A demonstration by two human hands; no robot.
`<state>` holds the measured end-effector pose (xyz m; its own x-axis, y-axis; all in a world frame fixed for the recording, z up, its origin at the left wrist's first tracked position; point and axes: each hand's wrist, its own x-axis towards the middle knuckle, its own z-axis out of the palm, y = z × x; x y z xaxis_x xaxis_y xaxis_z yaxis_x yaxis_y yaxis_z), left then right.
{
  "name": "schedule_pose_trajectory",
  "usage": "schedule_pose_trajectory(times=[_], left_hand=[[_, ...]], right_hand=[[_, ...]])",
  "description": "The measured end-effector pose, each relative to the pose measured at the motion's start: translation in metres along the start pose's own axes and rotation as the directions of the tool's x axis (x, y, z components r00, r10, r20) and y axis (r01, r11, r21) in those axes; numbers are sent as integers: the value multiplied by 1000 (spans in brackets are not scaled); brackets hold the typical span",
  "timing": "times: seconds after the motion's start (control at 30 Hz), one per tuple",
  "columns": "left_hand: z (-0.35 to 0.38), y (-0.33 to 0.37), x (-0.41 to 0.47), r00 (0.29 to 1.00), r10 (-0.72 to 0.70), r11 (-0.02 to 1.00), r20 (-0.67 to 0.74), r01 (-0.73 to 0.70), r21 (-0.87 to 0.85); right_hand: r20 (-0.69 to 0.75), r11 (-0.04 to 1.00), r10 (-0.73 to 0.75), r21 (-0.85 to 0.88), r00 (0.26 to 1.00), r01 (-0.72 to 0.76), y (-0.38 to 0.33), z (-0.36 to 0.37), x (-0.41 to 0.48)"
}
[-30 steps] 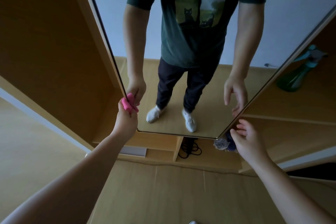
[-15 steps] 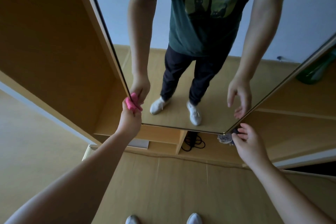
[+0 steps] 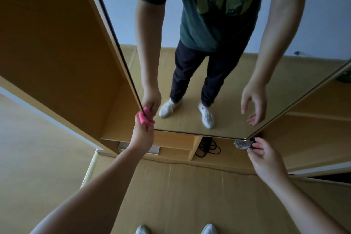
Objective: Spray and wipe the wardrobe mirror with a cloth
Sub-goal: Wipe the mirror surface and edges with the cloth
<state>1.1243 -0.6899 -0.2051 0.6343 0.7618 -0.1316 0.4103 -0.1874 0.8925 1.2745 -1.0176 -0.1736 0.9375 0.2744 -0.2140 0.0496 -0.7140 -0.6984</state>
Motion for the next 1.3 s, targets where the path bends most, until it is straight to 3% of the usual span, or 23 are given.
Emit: schedule_pose_trajectory(times=[0.5,0.63,0.77,0.87,1.0,1.1,1.17,1.23,1.3], left_hand=[[15,-43,7,998,-41,999,38,40,21],[8,-42,-3,998,-31,992,56,37,-119],[-15,-57,-31,967,-254,966,2,254,-45],[-27,-56,-53,952,-279,959,125,283,-14],[-40,-38,-66,914,-205,970,350,239,-55],[-53,-32,-67,868,-155,984,472,176,-1],[-60,-30,-66,864,-134,990,485,139,25],[-66,-27,-62,888,-108,993,447,77,86],[-74,-25,-55,933,-54,983,356,-14,185]], right_hand=[[105,1000,5,-26,994,-2,1,26,-7],[194,1000,-9,-16,981,12,-8,48,-13],[330,996,-28,87,944,0,-30,82,-25],[467,975,1,195,884,-104,-54,118,-38],[641,844,100,350,761,-406,-89,164,-56],[740,688,43,465,671,-557,-103,186,-62],[778,660,-63,502,625,-559,-109,192,-64],[759,644,-83,536,646,-547,-112,198,-68],[699,621,14,555,715,-553,-112,204,-66]])
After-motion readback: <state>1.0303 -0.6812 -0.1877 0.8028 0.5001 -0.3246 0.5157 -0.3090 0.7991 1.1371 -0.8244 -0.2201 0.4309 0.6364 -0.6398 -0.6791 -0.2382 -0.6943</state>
